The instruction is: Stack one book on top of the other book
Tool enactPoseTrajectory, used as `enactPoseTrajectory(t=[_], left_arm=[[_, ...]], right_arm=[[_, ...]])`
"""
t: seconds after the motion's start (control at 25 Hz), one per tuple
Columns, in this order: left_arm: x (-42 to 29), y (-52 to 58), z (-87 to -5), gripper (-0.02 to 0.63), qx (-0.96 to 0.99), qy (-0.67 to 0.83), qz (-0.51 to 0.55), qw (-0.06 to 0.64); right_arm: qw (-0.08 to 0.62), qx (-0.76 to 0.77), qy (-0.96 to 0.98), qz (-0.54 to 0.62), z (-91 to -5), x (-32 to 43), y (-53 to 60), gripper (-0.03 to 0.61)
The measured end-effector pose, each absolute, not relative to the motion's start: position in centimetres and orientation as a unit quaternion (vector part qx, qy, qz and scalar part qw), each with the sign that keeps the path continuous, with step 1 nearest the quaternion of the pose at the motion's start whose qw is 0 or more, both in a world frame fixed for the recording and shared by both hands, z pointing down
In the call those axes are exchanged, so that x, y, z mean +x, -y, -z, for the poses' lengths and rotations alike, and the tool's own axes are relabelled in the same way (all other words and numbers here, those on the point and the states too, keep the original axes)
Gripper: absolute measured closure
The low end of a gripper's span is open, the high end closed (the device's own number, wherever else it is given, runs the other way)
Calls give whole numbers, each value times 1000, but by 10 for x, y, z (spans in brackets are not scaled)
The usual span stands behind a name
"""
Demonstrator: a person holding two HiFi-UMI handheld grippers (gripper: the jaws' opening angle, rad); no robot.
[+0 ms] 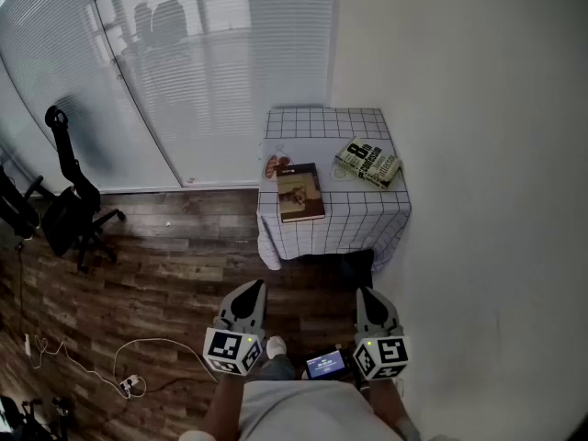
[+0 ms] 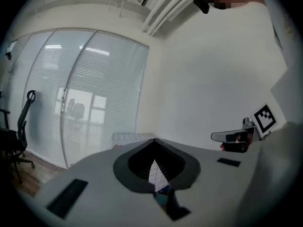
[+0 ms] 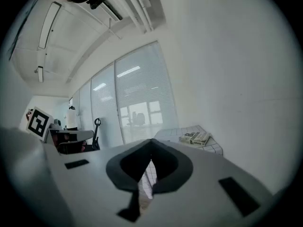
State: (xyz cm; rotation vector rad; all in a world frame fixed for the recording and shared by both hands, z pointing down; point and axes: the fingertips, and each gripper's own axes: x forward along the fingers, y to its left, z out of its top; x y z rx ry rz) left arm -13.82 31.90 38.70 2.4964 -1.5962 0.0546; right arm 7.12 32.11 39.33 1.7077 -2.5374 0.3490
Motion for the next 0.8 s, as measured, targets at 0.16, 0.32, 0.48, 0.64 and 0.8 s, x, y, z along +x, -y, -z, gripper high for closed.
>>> enactPoseTrajectory(t=[0.16, 0.32, 0.48, 0.64, 0.8], left_arm=[[-138, -326, -385, 606, 839, 539, -13, 79], [-134, -329, -382, 606, 835, 546, -18, 67], [-130, -332, -372, 606, 832, 552, -28, 47], [-125, -335, -367, 606, 833, 551, -20, 48], [-123, -340, -366, 606, 828, 557, -3, 60]], right_arm=[[34, 554, 824, -113, -394, 72, -327, 572], [35, 553, 826, -104, -391, 76, -331, 572], [33, 555, 826, -95, -384, 82, -333, 572], [10, 549, 831, -94, -377, 85, -335, 572], [-31, 529, 840, -116, -371, 88, -342, 572]])
